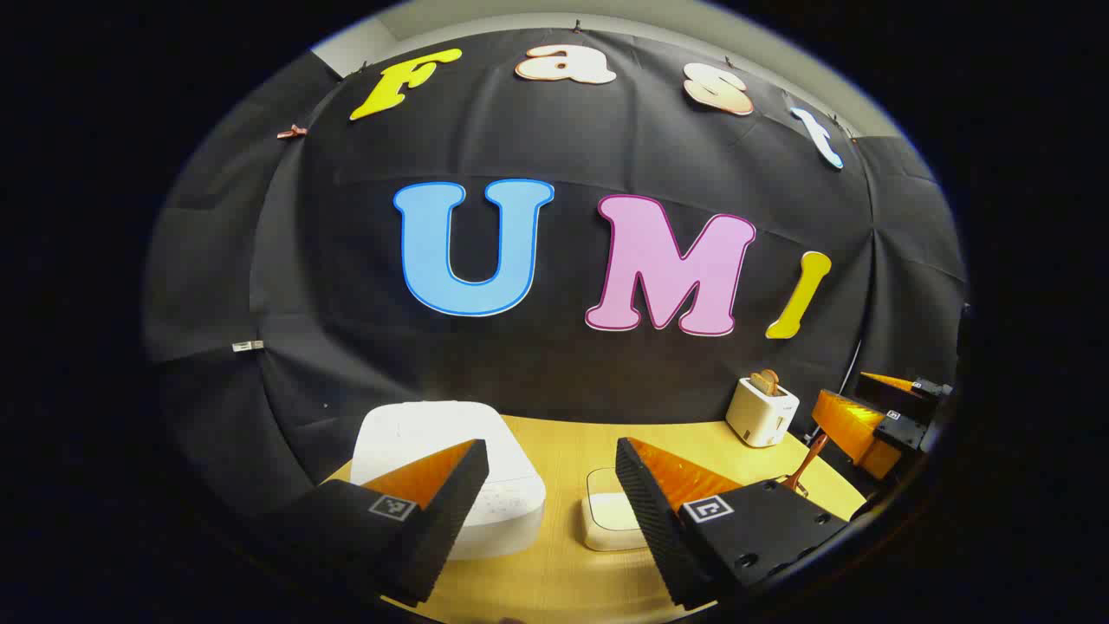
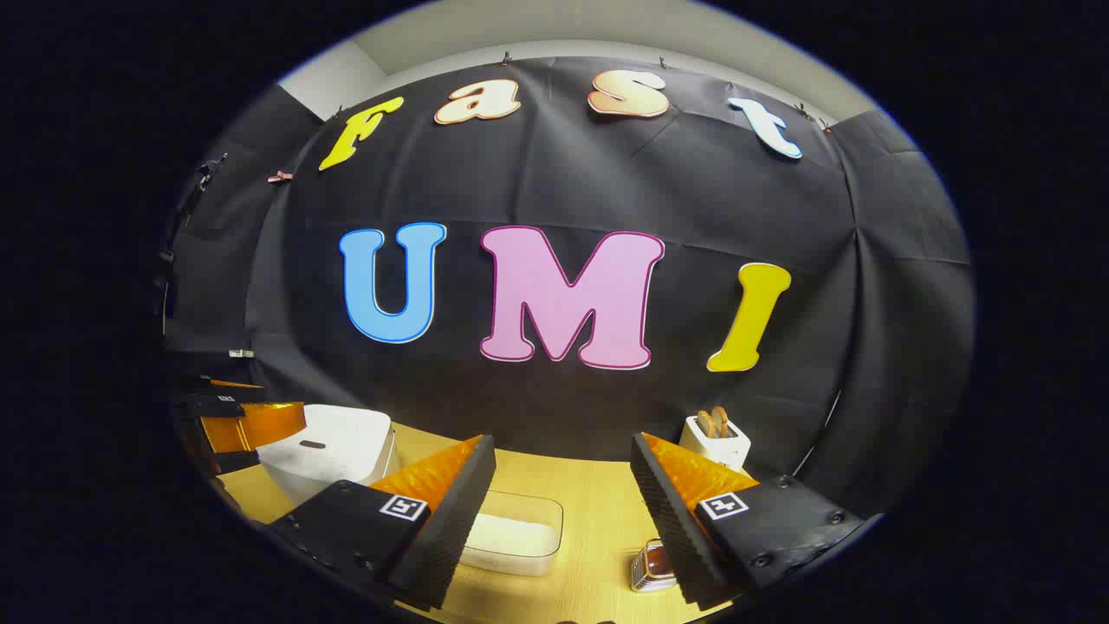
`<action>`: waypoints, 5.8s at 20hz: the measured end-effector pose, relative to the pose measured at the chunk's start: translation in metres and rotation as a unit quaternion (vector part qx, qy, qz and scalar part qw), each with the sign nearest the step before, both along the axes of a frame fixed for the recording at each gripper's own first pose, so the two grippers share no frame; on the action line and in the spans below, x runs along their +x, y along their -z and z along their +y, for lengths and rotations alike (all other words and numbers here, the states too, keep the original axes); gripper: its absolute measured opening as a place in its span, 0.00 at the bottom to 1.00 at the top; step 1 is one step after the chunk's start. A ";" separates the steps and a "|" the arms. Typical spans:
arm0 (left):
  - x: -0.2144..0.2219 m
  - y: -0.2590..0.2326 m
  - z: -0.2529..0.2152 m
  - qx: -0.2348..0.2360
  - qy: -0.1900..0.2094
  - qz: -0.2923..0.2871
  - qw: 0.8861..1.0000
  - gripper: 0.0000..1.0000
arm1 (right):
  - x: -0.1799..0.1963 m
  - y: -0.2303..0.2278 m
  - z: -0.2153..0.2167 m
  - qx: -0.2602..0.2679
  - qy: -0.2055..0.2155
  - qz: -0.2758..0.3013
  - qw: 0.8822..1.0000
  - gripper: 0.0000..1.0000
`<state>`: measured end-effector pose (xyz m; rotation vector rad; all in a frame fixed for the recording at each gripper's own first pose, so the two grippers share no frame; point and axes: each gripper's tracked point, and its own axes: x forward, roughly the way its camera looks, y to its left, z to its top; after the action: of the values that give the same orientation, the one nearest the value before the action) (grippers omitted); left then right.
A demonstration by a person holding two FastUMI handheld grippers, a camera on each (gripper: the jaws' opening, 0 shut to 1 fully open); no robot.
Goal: Close the left gripper, press the button to open the rice cooker; take a wooden spoon from the chopstick holder with the right hand, scoop a spoonful of rice and pour it into the rice cooker, then put the wooden spoon back into the chopstick holder.
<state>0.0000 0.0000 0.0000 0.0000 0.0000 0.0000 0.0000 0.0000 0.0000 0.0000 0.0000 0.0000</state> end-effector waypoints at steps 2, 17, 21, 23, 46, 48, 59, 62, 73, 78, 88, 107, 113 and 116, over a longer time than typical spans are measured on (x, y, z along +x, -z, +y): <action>0.000 0.001 0.000 0.004 0.002 0.001 1.000 0.96 | 0.000 0.003 0.000 0.004 0.000 0.005 1.000 0.97; 0.005 0.007 -0.007 0.022 0.027 0.011 0.999 0.96 | -0.008 0.012 -0.011 0.022 0.024 0.020 0.999 0.98; 0.008 0.002 0.004 0.022 0.022 0.008 0.999 0.92 | -0.009 0.019 -0.009 0.019 0.022 0.032 0.999 0.97; 0.013 0.001 0.011 0.024 0.017 0.009 1.000 0.75 | -0.011 0.019 -0.008 0.017 0.020 0.033 0.999 0.98; 0.109 0.088 0.120 -0.055 -0.038 0.178 0.982 0.05 | -0.012 0.039 -0.019 -0.002 0.051 0.071 0.996 0.98; 0.112 0.096 0.120 -0.056 -0.039 0.193 0.979 0.05 | -0.013 0.041 -0.022 -0.001 0.056 0.073 0.996 0.98; 0.116 0.114 0.123 -0.087 -0.052 0.242 0.965 0.06 | -0.012 0.052 -0.032 0.008 0.069 0.087 0.994 0.98; 0.119 0.116 0.123 -0.143 -0.049 0.276 0.949 0.06 | -0.012 0.053 -0.030 0.006 0.067 0.086 0.994 0.98; 0.123 0.120 0.124 -0.077 -0.033 0.319 0.944 0.06 | -0.009 0.058 -0.017 0.017 0.049 0.091 0.994 0.97; 0.122 0.094 0.124 -0.065 -0.053 0.266 0.960 0.06 | -0.015 0.048 -0.022 0.010 0.054 0.078 0.995 0.98; 0.087 -0.027 0.105 -0.033 -0.054 0.085 0.994 0.05 | -0.017 0.046 -0.064 0.018 0.095 0.074 0.993 0.98; 0.015 -0.002 -0.027 -0.034 0.025 0.046 0.998 0.25 | 0.030 0.154 -0.181 0.066 0.111 0.177 0.976 0.98; 0.009 0.012 -0.056 -0.009 0.020 0.063 0.998 0.72 | 0.054 0.218 -0.207 0.108 0.097 0.235 0.961 0.99; 0.003 0.022 -0.071 0.003 0.017 0.077 0.997 0.95 | 0.066 0.235 -0.207 0.113 0.080 0.247 0.959 0.99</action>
<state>0.0026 -0.0706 -0.0221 0.0063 0.1543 -0.0332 0.0661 -0.2071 -0.2352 0.2300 0.5013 -0.1614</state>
